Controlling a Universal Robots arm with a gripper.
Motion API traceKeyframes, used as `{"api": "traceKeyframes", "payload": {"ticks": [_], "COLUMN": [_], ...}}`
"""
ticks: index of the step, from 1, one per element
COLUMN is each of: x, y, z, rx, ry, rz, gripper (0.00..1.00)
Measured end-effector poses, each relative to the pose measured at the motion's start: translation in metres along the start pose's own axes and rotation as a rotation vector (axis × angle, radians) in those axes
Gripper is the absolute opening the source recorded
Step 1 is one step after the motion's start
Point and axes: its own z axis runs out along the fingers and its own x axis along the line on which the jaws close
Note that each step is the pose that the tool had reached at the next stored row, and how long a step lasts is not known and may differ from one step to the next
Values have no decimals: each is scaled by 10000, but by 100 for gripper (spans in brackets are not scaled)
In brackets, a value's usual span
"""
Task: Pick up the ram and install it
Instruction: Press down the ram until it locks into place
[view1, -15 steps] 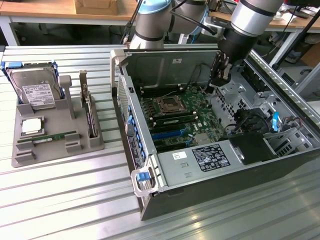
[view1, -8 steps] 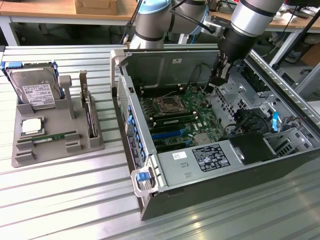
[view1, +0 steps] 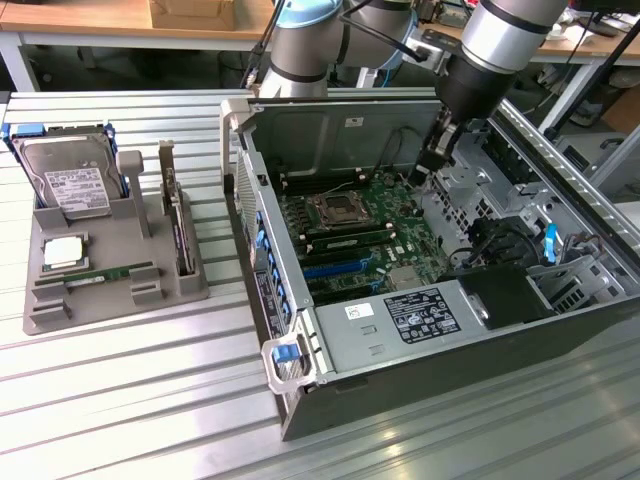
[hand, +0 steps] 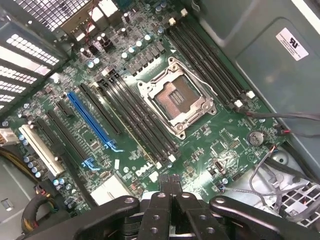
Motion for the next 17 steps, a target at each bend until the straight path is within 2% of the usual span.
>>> {"api": "traceKeyframes", "payload": {"ticks": [11,13,17], "x": [0,0,0], "y": [0,0,0], "z": [0,0,0], "rx": [-53,-73,-90], "ry": [-118,-162,-199], "rz": [1539,2110,2587], "gripper": [11,11,11]}}
